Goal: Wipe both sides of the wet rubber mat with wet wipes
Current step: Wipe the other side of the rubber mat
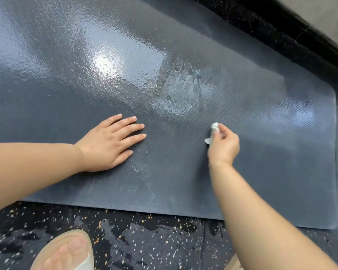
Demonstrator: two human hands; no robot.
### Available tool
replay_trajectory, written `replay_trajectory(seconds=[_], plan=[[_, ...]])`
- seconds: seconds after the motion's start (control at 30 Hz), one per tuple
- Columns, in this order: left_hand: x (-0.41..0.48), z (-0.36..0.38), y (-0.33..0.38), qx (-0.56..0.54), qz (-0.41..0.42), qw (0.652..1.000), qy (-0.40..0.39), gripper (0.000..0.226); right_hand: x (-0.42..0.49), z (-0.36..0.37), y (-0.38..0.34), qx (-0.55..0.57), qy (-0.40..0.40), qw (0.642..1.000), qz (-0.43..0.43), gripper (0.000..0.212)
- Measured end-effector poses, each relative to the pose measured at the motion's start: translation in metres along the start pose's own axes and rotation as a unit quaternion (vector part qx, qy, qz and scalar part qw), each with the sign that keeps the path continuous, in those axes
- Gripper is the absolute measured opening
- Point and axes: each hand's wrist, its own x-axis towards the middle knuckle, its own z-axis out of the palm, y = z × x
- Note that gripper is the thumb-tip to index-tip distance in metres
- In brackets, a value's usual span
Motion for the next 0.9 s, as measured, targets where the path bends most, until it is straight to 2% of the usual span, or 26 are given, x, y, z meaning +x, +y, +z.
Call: replay_trajectory(seconds=[0.1,0.17,0.27,0.4,0.47,0.57,0.63,0.7,0.8,0.9], plan=[[0.001,0.000,-0.002,-0.001,0.000,1.000,-0.003,0.054,0.011,0.008,0.003,-0.039,0.026,0.998,0.030,0.023],[0.001,0.000,-0.002,-0.004,0.000,1.000,0.001,0.054,-0.015,0.029,-0.001,-0.076,0.019,0.997,-0.022,0.025],[0.001,0.001,-0.001,-0.026,-0.019,0.999,0.023,0.052,-0.077,0.061,-0.007,-0.100,-0.085,0.983,-0.130,0.024],[0.005,-0.002,-0.005,-0.052,-0.083,0.993,0.062,0.049,-0.089,0.060,-0.015,-0.081,-0.239,0.949,-0.187,0.020],[0.009,-0.003,-0.008,-0.047,-0.116,0.990,0.066,0.050,-0.055,0.049,-0.024,-0.047,-0.207,0.963,-0.168,0.019],[0.013,-0.005,-0.012,-0.038,-0.142,0.988,0.053,0.054,0.020,0.031,-0.031,-0.055,-0.065,0.994,-0.065,0.021],[0.014,-0.006,-0.014,-0.034,-0.140,0.989,0.042,0.055,0.056,0.025,-0.031,-0.062,-0.012,0.998,-0.001,0.022],[0.014,-0.005,-0.015,-0.030,-0.139,0.989,0.038,0.055,0.066,0.031,-0.027,-0.068,0.011,0.997,0.027,0.024],[0.014,-0.001,-0.015,-0.022,-0.140,0.989,0.039,0.055,0.034,0.057,-0.032,-0.122,0.014,0.992,-0.020,0.026],[0.015,0.001,-0.016,-0.026,-0.142,0.989,0.042,0.054,-0.028,0.081,-0.033,-0.157,-0.087,0.967,-0.183,0.023]])
